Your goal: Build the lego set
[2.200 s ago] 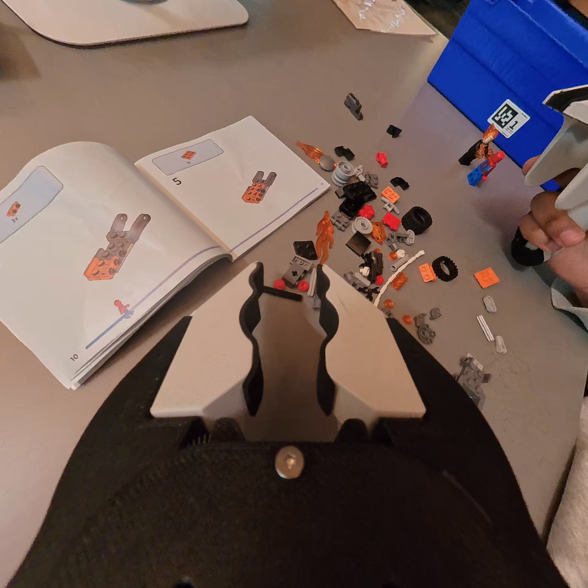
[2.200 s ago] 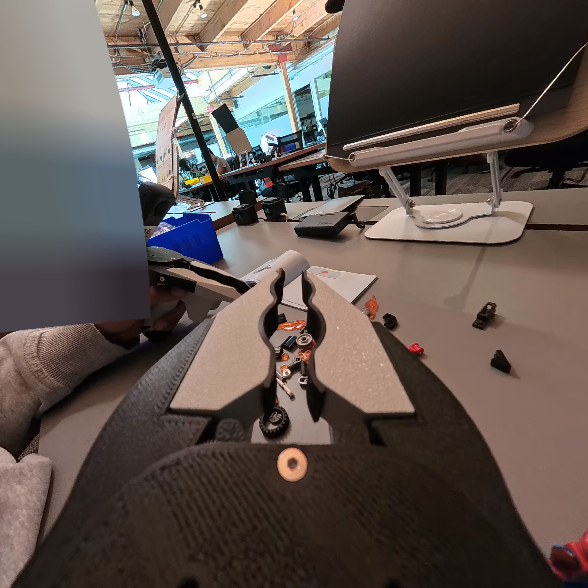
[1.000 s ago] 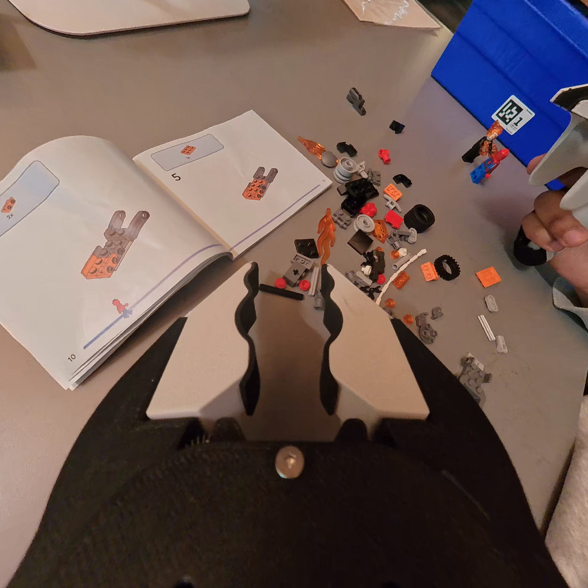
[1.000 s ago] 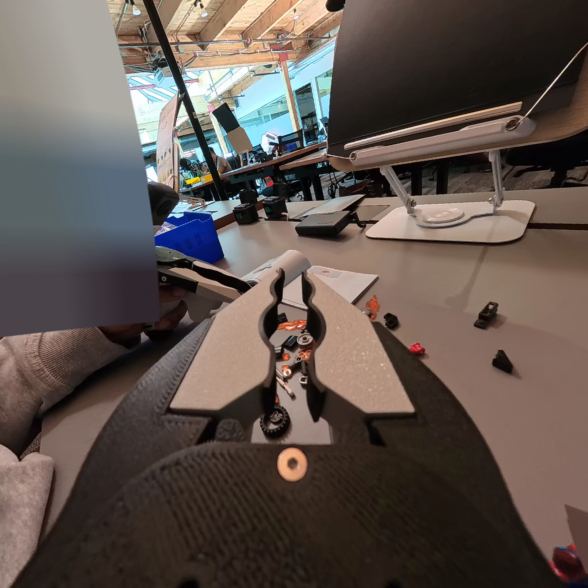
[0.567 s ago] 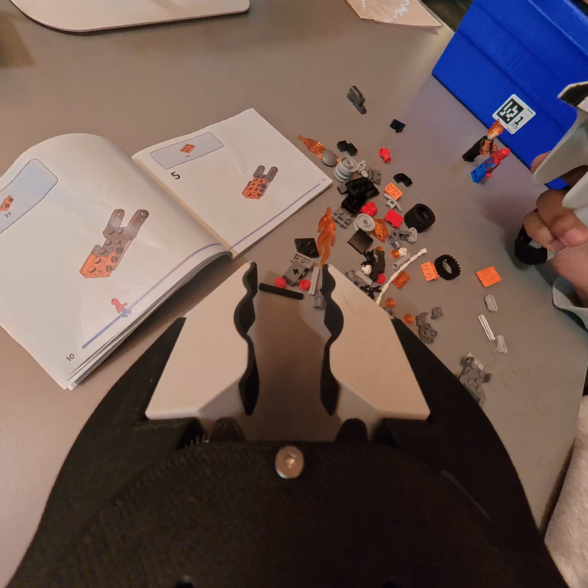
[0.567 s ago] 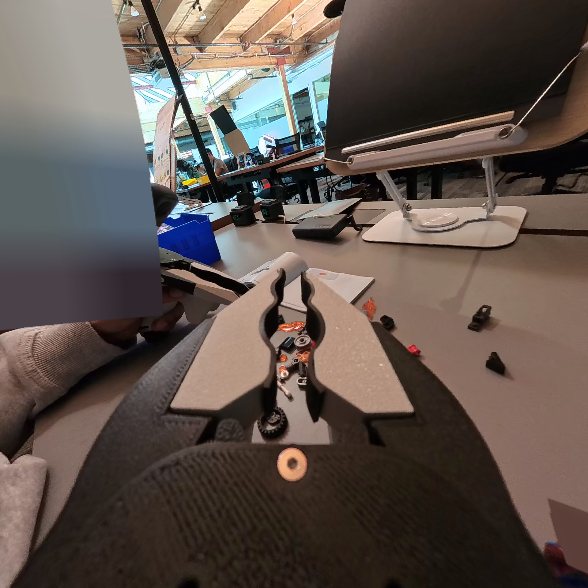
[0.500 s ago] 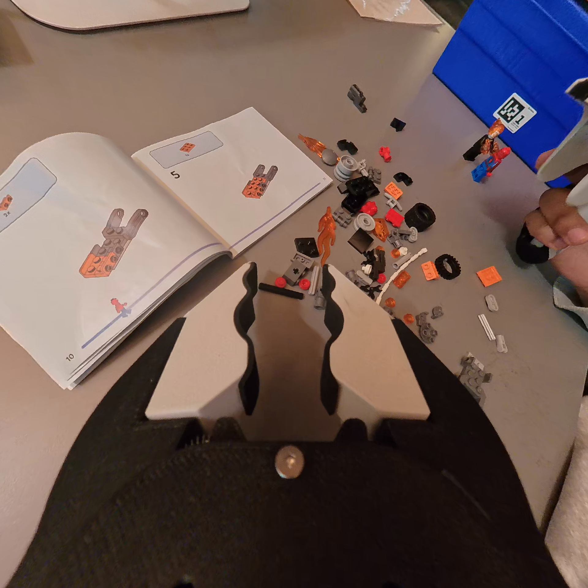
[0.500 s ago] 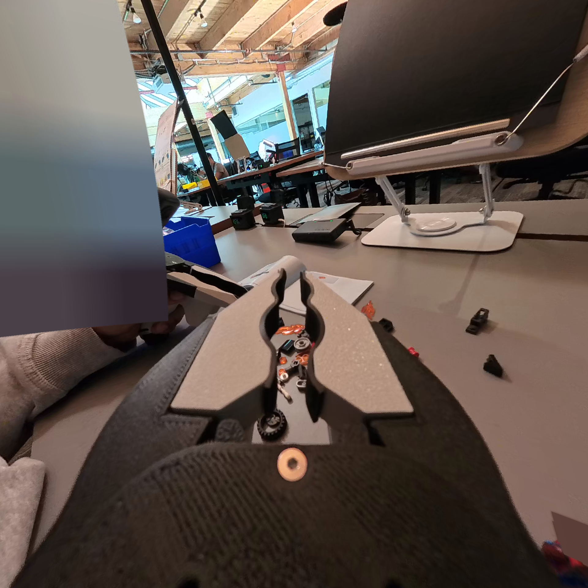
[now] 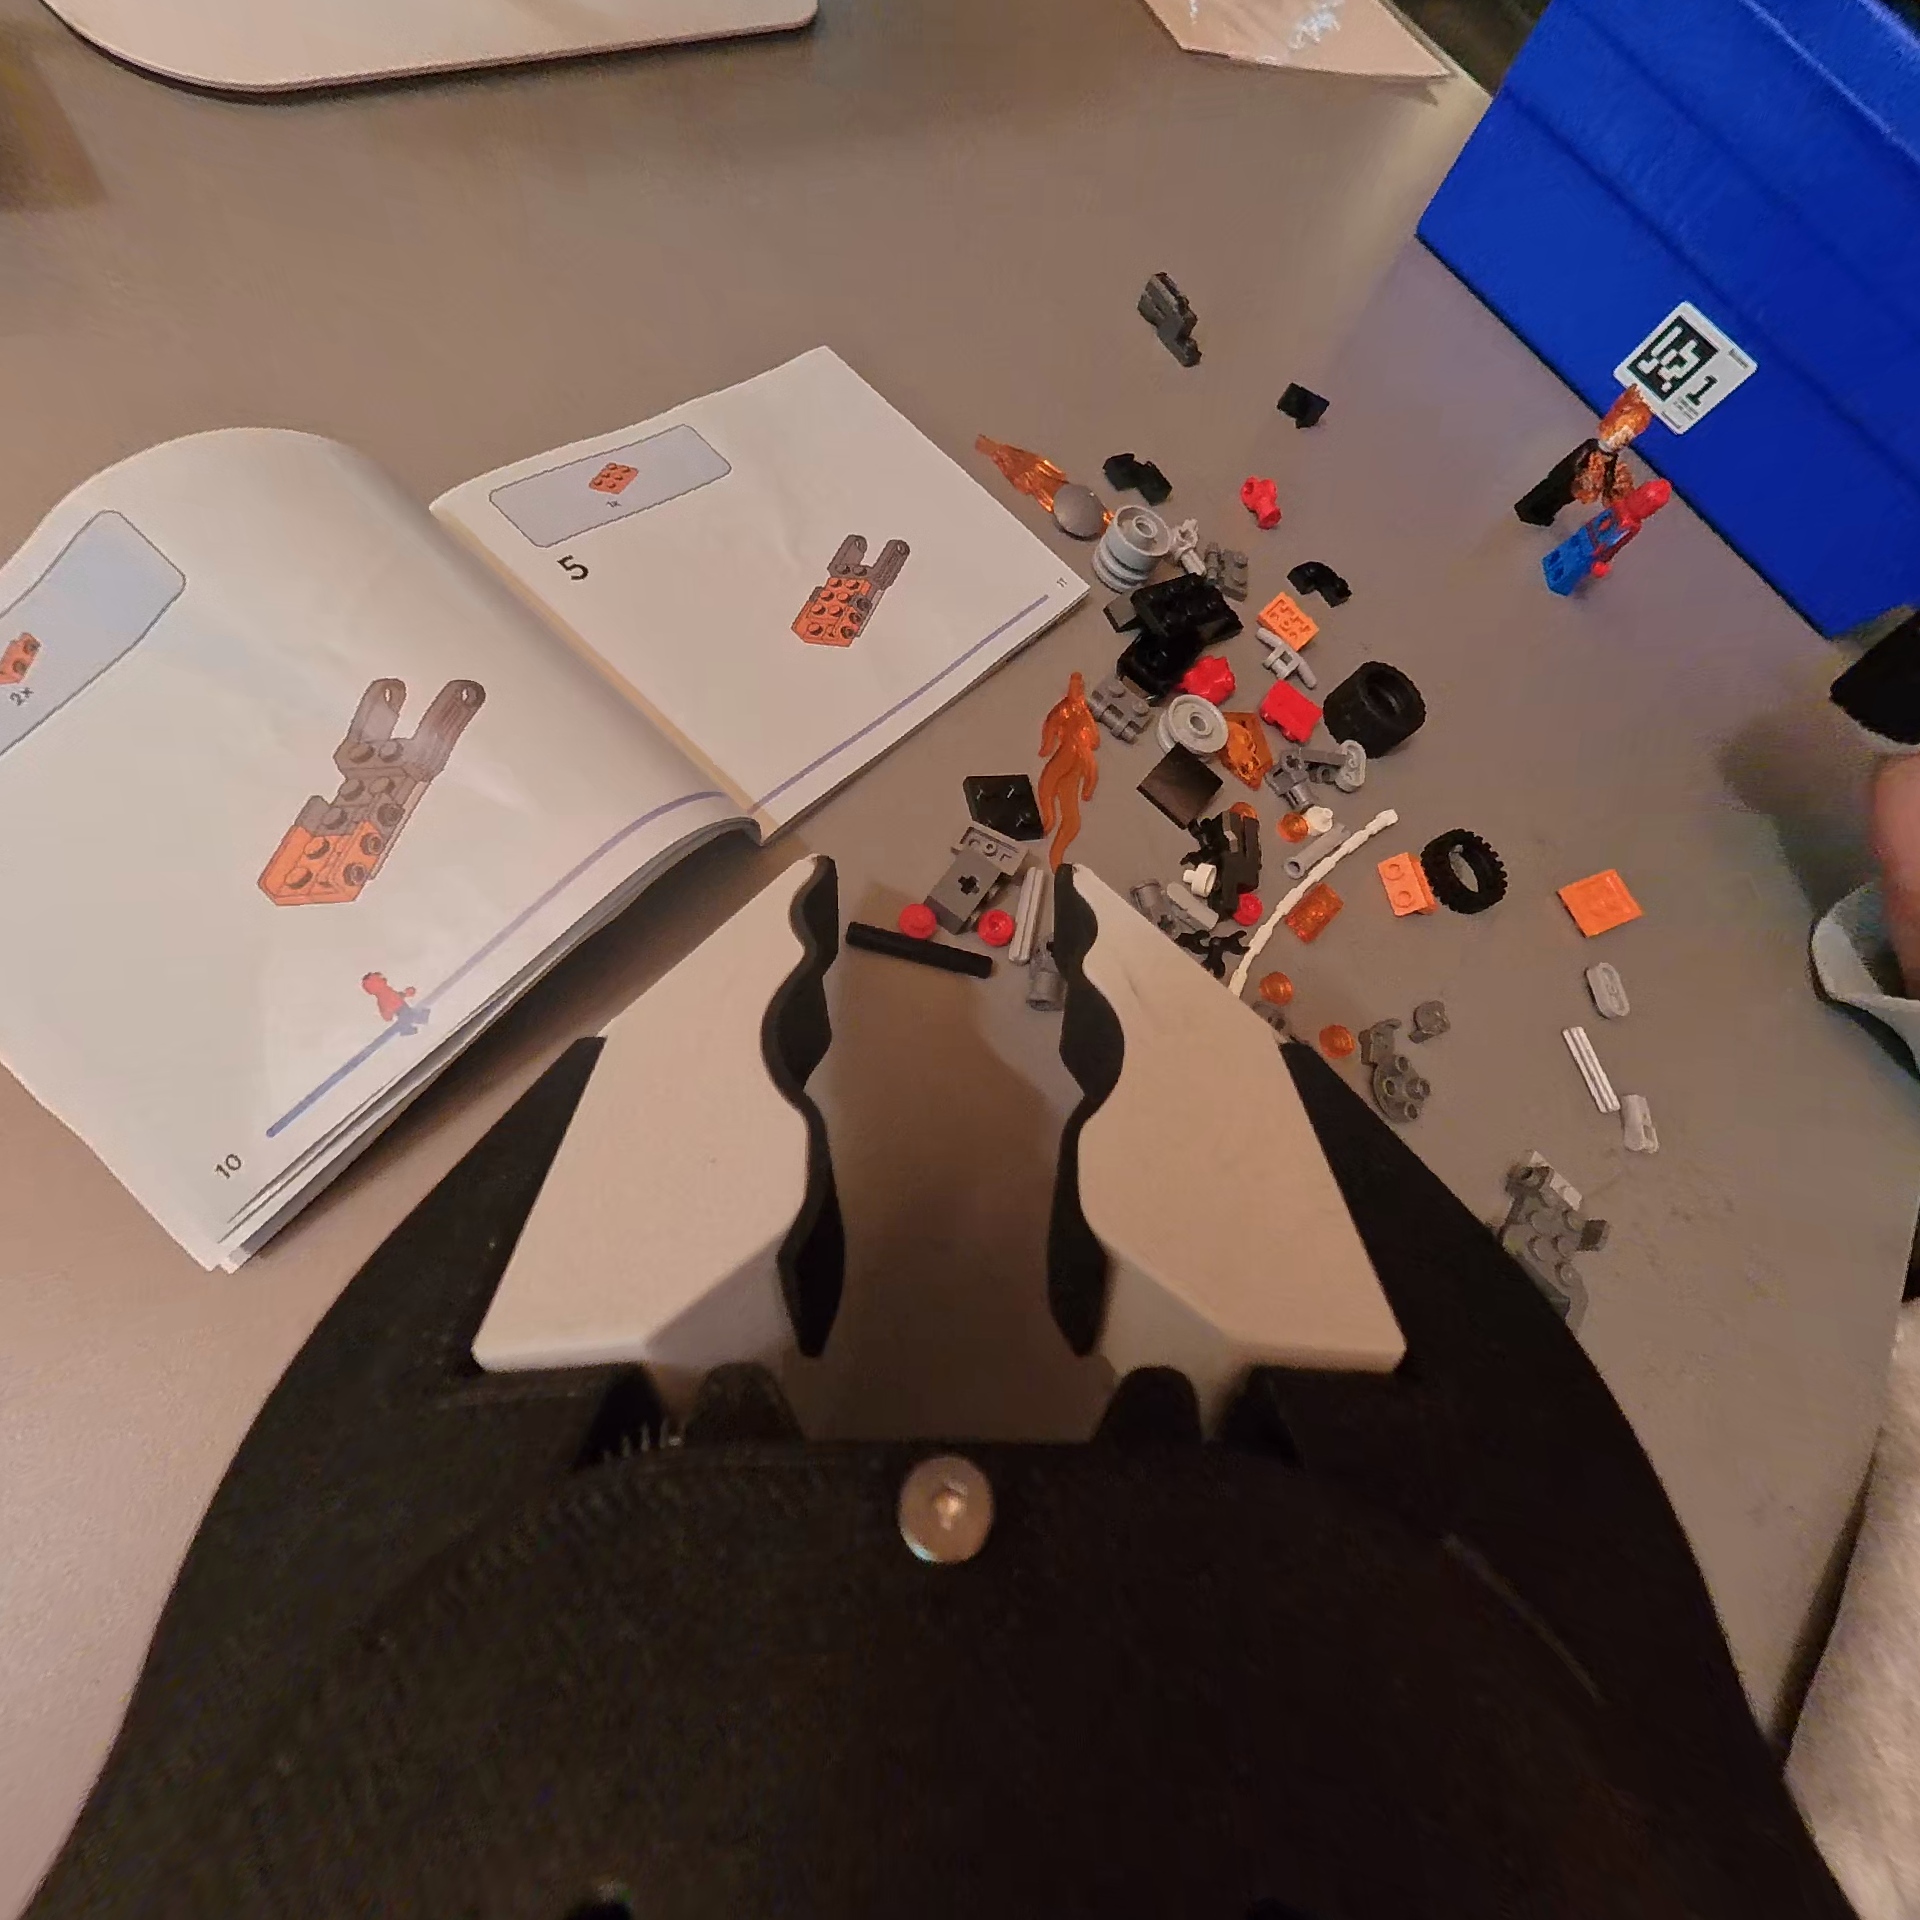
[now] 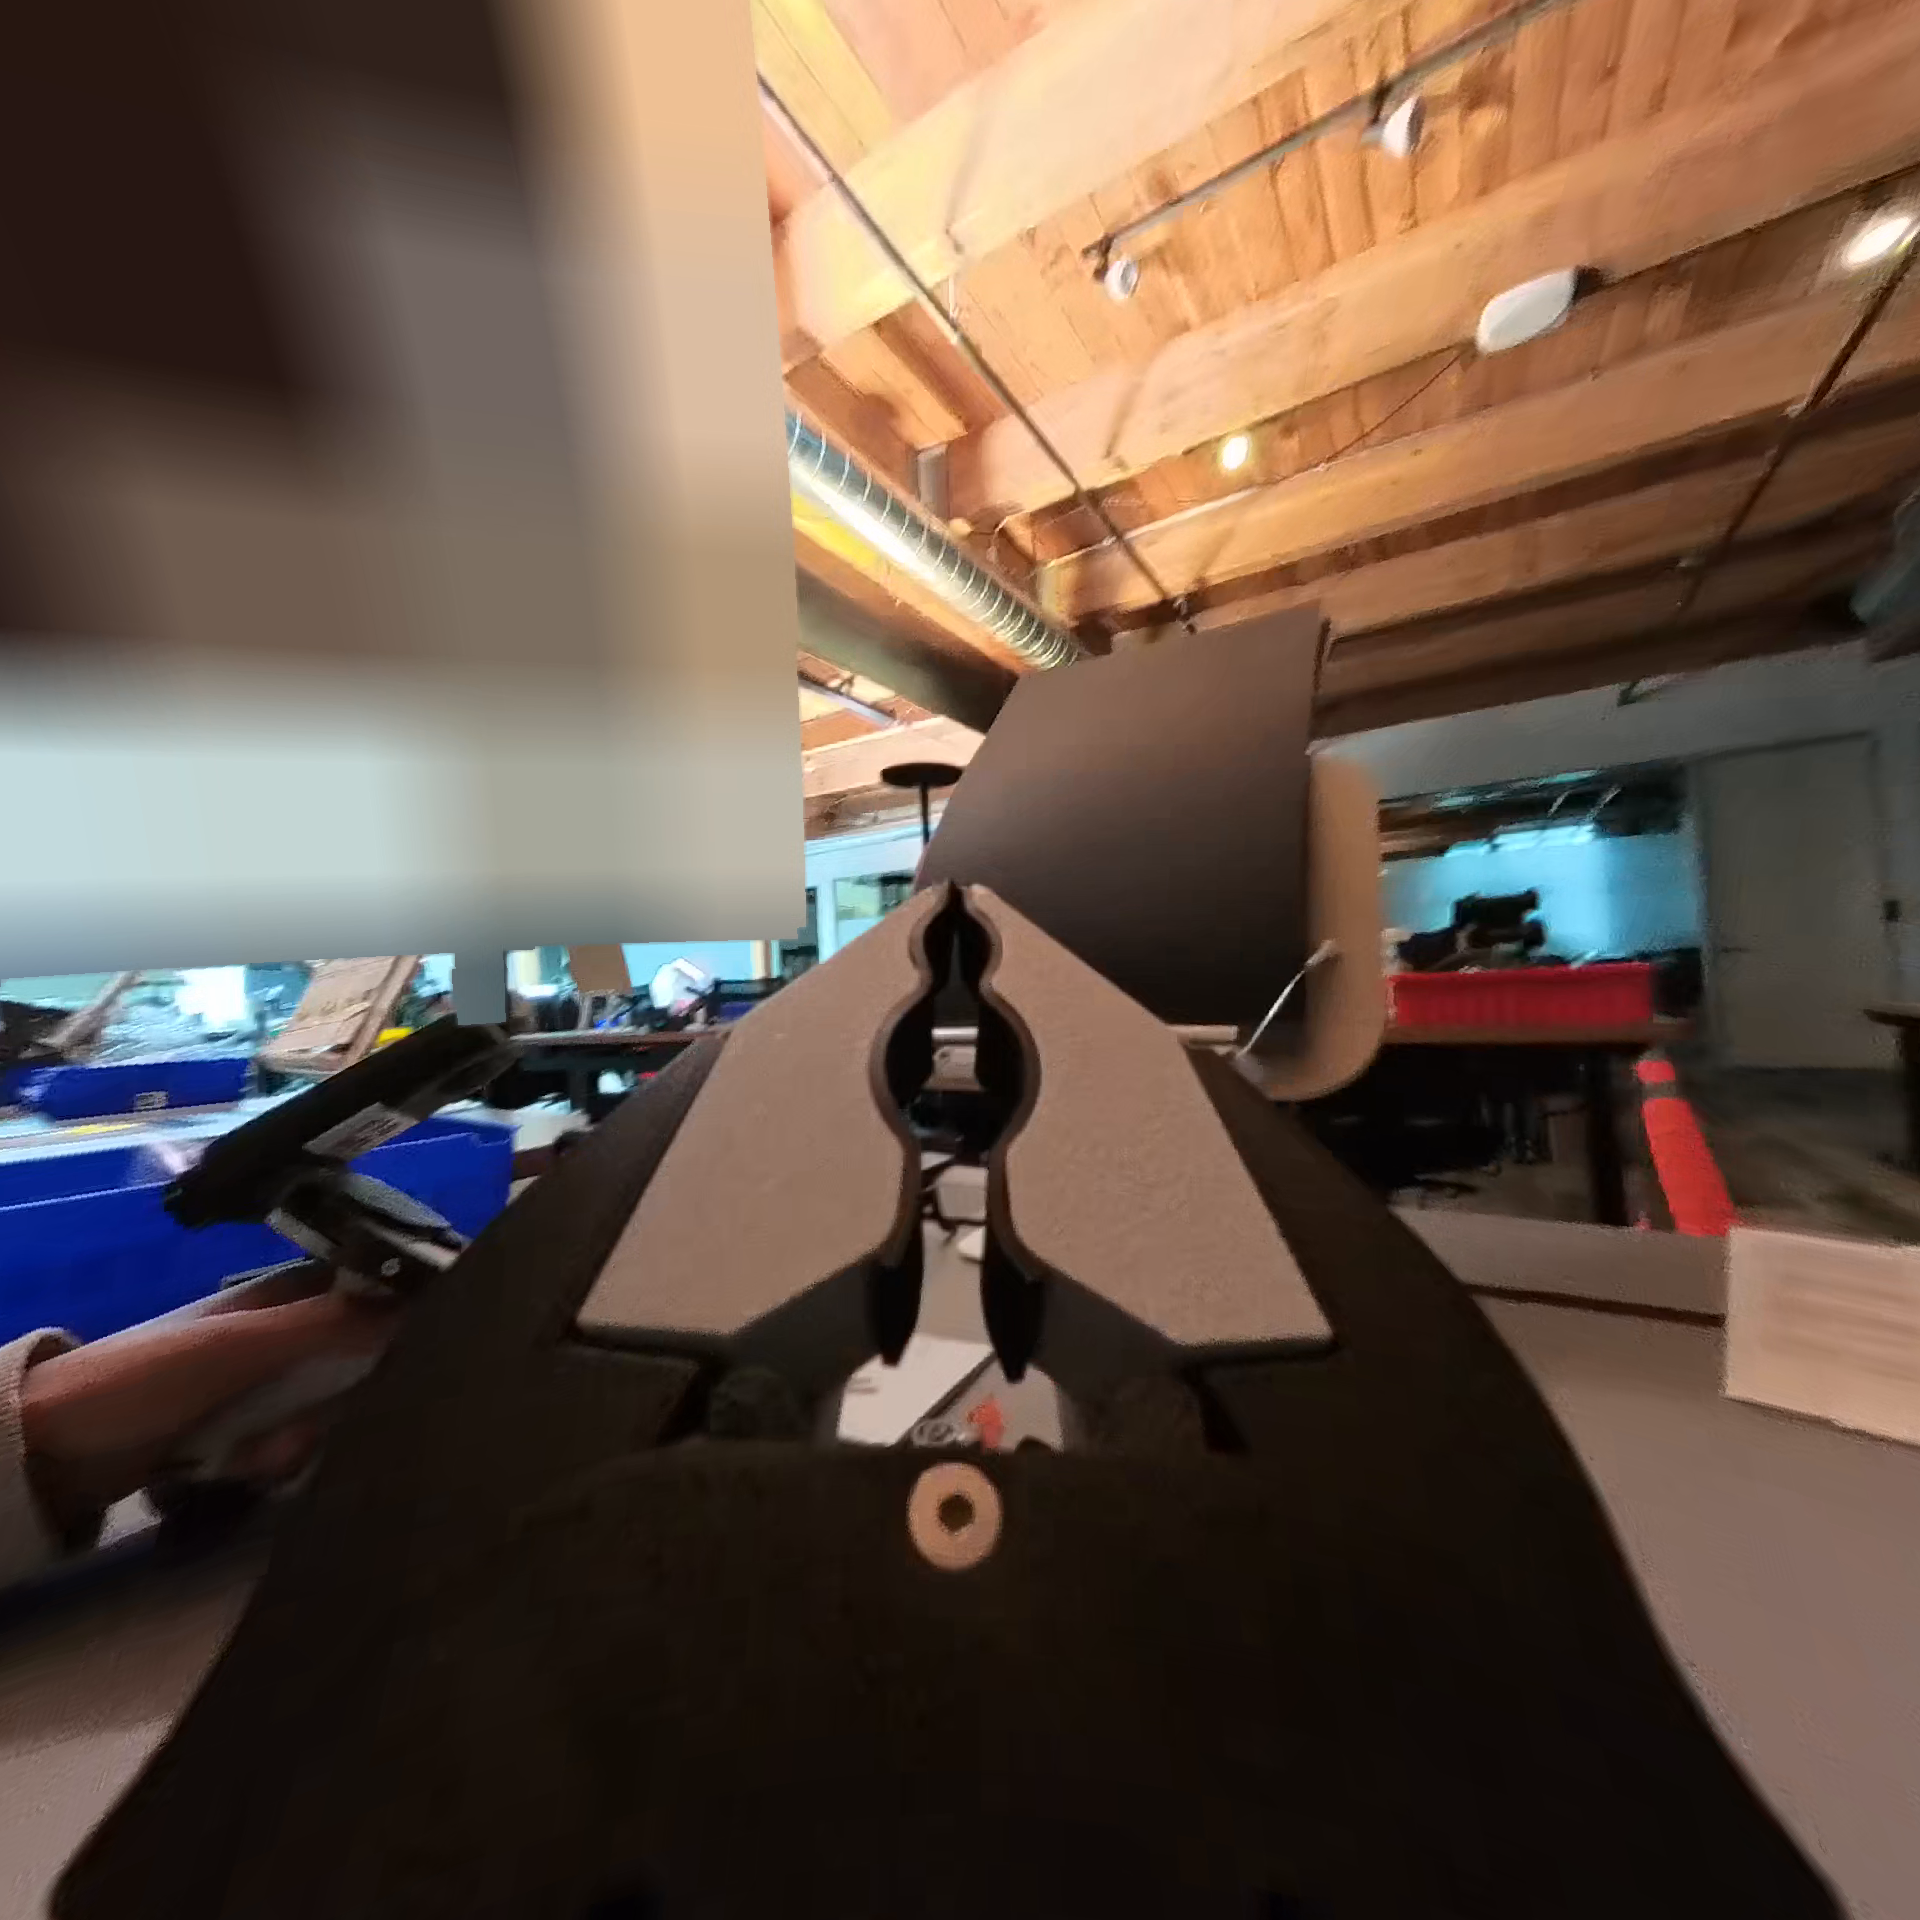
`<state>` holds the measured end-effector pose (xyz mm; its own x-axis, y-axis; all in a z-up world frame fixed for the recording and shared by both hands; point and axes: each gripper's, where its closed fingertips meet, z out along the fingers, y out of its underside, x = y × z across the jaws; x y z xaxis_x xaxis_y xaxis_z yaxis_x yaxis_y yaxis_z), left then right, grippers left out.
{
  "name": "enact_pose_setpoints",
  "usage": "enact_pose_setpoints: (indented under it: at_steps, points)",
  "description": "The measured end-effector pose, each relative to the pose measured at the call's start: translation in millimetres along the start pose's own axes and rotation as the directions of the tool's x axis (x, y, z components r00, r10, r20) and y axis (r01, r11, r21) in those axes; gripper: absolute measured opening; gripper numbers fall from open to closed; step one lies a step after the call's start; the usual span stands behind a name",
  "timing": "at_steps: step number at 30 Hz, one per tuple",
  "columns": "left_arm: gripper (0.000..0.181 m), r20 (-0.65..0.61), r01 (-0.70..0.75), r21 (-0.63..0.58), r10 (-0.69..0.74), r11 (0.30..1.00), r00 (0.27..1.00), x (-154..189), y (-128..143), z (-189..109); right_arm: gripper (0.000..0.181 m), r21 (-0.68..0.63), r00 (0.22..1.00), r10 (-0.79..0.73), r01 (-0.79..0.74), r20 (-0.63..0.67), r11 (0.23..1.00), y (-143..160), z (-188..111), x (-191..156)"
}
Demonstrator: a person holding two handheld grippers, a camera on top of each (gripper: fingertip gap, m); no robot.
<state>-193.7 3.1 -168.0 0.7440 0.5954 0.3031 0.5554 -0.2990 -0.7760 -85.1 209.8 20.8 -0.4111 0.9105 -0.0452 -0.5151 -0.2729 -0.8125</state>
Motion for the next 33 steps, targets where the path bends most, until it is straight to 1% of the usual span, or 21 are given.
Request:
enact_pose_setpoints:
  at_steps: [2, 4, 7, 13, 20, 33]
  points:
    - [0.041, 0.001, -0.001, -0.001, 0.001, 1.000, 1.000, 0.0, 0.1, 0.1, 0.000, -0.038, 0.998, 0.053, -0.051, 0.044, 0.998, 7.4, 2.6, -3.2]
    - [0.041, 0.000, -0.001, 0.001, 0.001, 1.000, 1.000, 0.0, -0.1, -0.1, 0.000, -0.043, 0.995, 0.077, -0.074, 0.064, 0.996, 8.2, 3.5, -4.4]
    - [0.041, 0.000, 0.000, 0.001, 0.000, 1.000, 1.000, 0.0, -0.1, -0.1, 0.000, -0.024, 0.995, 0.080, -0.079, 0.051, 0.997, 6.0, 2.9, -0.8]
    - [0.041, 0.002, -0.003, 0.004, 0.003, 1.000, 1.000, 0.1, -0.5, -0.4, 0.000, -0.039, 0.993, 0.105, -0.103, 0.060, 0.994, 9.9, 4.6, -0.5]
    - [0.041, 0.001, -0.003, 0.002, 0.003, 1.000, 1.000, 0.2, -0.1, -0.2, 0.000, -0.084, 0.984, 0.162, -0.155, 0.071, 0.984, 19.9, 7.9, -0.3]
    - [0.041, -0.001, -0.002, -0.006, 0.002, 1.000, 1.000, 0.3, 0.9, 0.6, 0.000, -0.132, 0.974, 0.212, -0.200, 0.082, 0.971, 30.3, 11.4, -1.5]
